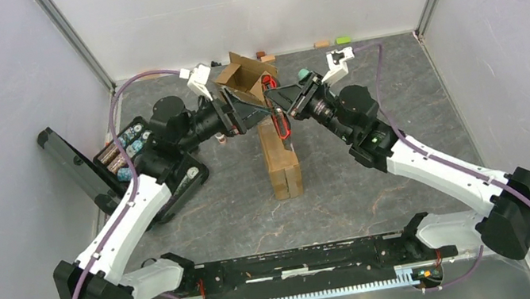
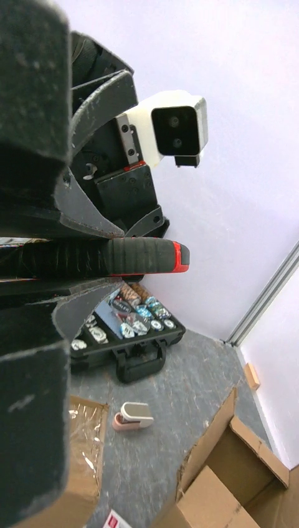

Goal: Unpack the express box
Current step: Cut the express box at the center of the board.

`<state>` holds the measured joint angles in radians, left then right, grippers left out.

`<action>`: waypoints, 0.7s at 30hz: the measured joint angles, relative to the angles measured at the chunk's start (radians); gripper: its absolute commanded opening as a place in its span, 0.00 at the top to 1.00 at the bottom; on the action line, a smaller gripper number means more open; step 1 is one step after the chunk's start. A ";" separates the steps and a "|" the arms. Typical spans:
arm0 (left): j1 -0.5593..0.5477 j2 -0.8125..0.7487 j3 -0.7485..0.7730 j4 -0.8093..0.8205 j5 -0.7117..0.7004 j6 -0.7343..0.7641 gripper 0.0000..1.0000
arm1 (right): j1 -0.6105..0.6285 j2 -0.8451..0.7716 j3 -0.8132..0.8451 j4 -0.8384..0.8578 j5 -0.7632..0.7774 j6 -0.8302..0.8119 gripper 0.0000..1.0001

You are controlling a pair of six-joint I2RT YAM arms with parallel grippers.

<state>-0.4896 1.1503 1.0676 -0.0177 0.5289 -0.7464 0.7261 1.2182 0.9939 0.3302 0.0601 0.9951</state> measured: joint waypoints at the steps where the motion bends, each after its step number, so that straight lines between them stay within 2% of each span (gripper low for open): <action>1: -0.005 0.005 -0.008 0.032 0.009 -0.013 0.08 | 0.000 0.000 -0.016 0.024 0.005 0.020 1.00; 7: -0.041 0.056 -0.042 0.193 0.072 -0.097 0.11 | 0.000 -0.002 -0.089 0.158 0.045 0.111 1.00; 21: -0.077 0.106 -0.076 0.401 0.155 -0.245 0.34 | -0.002 -0.014 -0.146 0.333 0.071 0.211 1.00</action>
<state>-0.5667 1.2564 0.9916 0.3832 0.6838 -0.9913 0.7246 1.2037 0.8474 0.6628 0.1307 1.2064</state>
